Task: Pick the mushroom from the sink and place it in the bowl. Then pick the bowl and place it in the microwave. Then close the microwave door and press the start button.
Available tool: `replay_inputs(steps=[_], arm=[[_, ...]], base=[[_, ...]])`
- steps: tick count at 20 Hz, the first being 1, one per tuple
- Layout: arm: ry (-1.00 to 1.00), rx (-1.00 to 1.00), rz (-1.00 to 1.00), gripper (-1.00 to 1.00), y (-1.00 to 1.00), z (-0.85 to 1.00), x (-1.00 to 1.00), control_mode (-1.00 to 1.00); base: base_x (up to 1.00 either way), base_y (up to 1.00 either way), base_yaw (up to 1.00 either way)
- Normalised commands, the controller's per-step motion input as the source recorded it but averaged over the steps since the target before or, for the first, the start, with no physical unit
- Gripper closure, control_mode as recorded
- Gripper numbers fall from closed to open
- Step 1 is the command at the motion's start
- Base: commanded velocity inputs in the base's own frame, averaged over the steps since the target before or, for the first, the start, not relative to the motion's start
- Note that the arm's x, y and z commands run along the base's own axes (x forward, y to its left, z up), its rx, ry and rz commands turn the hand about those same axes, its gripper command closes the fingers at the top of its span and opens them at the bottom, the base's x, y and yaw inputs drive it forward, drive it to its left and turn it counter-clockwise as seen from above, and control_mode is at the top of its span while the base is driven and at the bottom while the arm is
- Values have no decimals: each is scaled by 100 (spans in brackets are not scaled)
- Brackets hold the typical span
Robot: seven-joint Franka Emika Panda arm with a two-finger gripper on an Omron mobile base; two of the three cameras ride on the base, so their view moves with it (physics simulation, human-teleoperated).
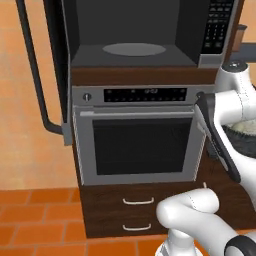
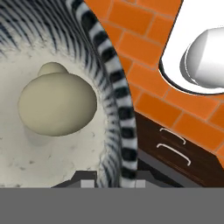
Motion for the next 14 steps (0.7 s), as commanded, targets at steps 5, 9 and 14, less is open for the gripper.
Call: replay_inputs(steps=[5,9,14], arm=[[0,0,0,100,0,0,0,100],[0,0,0,100,0,0,0,100],[0,0,0,100,0,0,0,100]], base=[[41,52,-26],[40,81,-28],[31,39,-18]])
